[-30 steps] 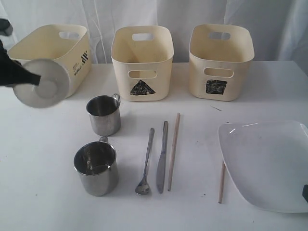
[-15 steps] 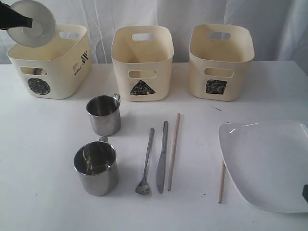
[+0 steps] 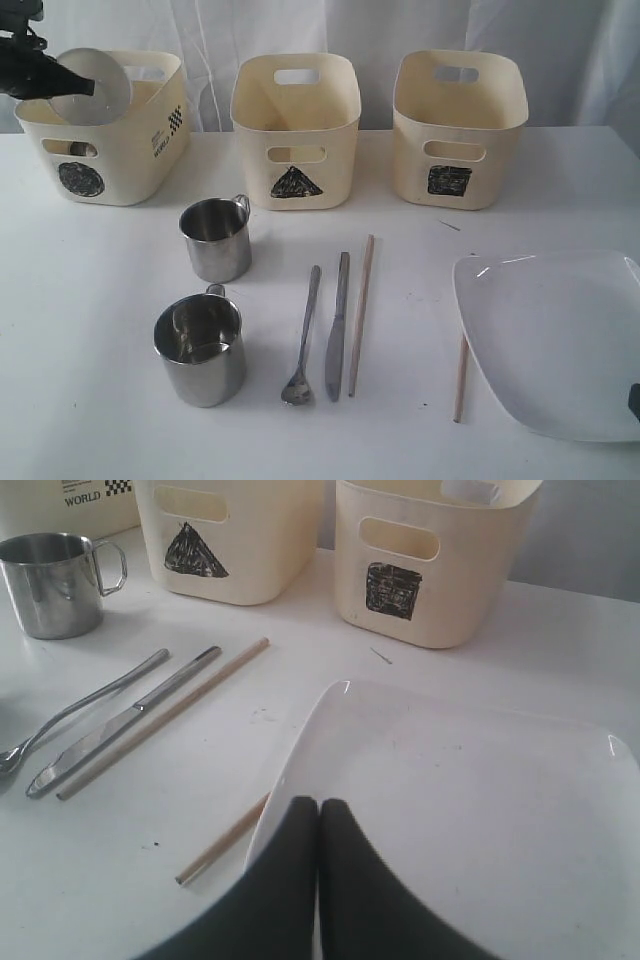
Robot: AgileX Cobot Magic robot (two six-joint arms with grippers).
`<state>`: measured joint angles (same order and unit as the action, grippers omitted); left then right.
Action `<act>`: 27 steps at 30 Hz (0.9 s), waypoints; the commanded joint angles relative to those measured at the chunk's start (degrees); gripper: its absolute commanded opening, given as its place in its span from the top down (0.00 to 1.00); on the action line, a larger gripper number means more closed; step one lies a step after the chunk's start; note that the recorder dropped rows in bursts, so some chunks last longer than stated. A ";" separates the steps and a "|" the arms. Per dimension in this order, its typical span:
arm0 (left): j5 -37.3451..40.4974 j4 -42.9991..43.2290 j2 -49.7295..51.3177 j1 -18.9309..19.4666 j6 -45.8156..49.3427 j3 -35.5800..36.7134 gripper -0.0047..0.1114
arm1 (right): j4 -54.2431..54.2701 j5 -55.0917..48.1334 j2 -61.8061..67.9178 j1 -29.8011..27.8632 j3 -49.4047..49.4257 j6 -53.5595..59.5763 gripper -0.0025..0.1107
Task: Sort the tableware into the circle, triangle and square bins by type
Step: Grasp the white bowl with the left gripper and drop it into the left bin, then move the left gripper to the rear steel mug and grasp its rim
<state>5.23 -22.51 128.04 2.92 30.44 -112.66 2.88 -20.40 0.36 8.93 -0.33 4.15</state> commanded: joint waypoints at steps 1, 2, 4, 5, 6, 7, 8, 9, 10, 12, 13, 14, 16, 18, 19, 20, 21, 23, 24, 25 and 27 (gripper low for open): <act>2.88 -1.20 1.39 0.39 -0.24 -0.84 0.72 | 0.14 0.34 -0.36 -0.45 0.33 0.11 0.98; 4.07 -1.83 1.39 0.39 -0.72 -0.84 0.66 | 0.14 0.34 -0.36 -0.45 0.33 0.11 0.98; 7.77 -2.57 -0.18 0.39 -1.37 -0.84 0.60 | 0.14 0.34 -0.36 -0.45 0.33 0.11 0.98; 9.60 -2.83 -1.06 0.39 -1.48 -0.84 0.61 | 0.14 0.34 -0.36 -0.45 0.33 0.11 0.98; 14.65 -2.94 -3.58 0.39 -0.60 -0.84 0.62 | 0.14 0.34 -0.36 -0.45 0.33 0.11 0.98; 17.19 -2.94 -4.96 0.39 0.13 -0.84 0.62 | 0.14 0.34 -0.36 -0.45 0.33 0.11 0.98; 21.82 -3.21 -7.61 0.39 0.35 -0.32 0.62 | 0.14 0.34 -0.36 -0.45 0.33 0.11 0.98; 23.91 -3.35 -9.24 0.39 0.35 0.49 0.62 | 0.14 0.34 -0.36 -0.45 0.33 0.11 0.98; 27.49 -3.94 -12.29 0.39 0.35 2.89 0.62 | 0.14 0.34 -0.36 -0.45 0.33 0.11 0.98; 31.29 -6.46 -17.57 0.11 1.72 8.10 0.62 | 0.14 0.34 -0.36 -0.45 0.33 0.11 0.98; 32.45 -7.42 -20.54 -0.55 2.88 12.01 0.62 | 0.14 0.34 -0.36 -0.45 0.33 0.11 0.98; 33.23 -7.70 -22.61 -1.21 3.30 14.59 0.62 | 0.14 0.34 -0.36 -0.45 0.33 0.11 0.98; 35.11 -7.68 -26.55 -3.93 4.34 19.83 0.62 | 0.14 0.34 -0.36 -0.45 0.33 0.11 0.98; 35.36 -6.80 -28.50 -7.11 4.50 23.55 0.62 | 0.14 0.34 -0.36 -0.45 0.33 0.11 0.98; 34.95 -6.54 -28.46 -8.84 5.25 24.92 0.60 | 0.14 0.34 -0.36 -0.45 0.33 0.11 0.98; 34.10 -6.54 -28.46 -9.67 5.60 25.67 0.59 | 0.14 0.34 -0.36 -0.45 0.33 0.11 0.98; 32.86 -6.54 -28.46 -10.41 5.60 26.44 0.56 | 0.14 0.34 -0.36 -0.45 0.33 0.11 0.98; 31.11 -6.43 -28.46 -11.20 5.60 27.42 0.51 | 0.14 0.34 -0.36 -0.45 0.33 0.11 0.98; 30.59 -6.32 -28.24 -11.68 5.60 27.91 0.49 | 0.14 0.34 -0.36 -0.45 0.33 0.11 0.98; 30.44 -6.20 -27.98 -11.67 5.60 28.03 0.47 | 0.14 0.34 -0.36 -0.45 0.33 0.11 0.98; 31.69 -6.20 -26.83 -11.67 5.32 28.03 0.45 | 0.14 0.34 -0.36 -0.45 0.33 0.11 0.98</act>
<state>36.15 -28.47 100.46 -8.45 35.64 -85.15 2.88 -20.40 0.36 8.93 -0.33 4.15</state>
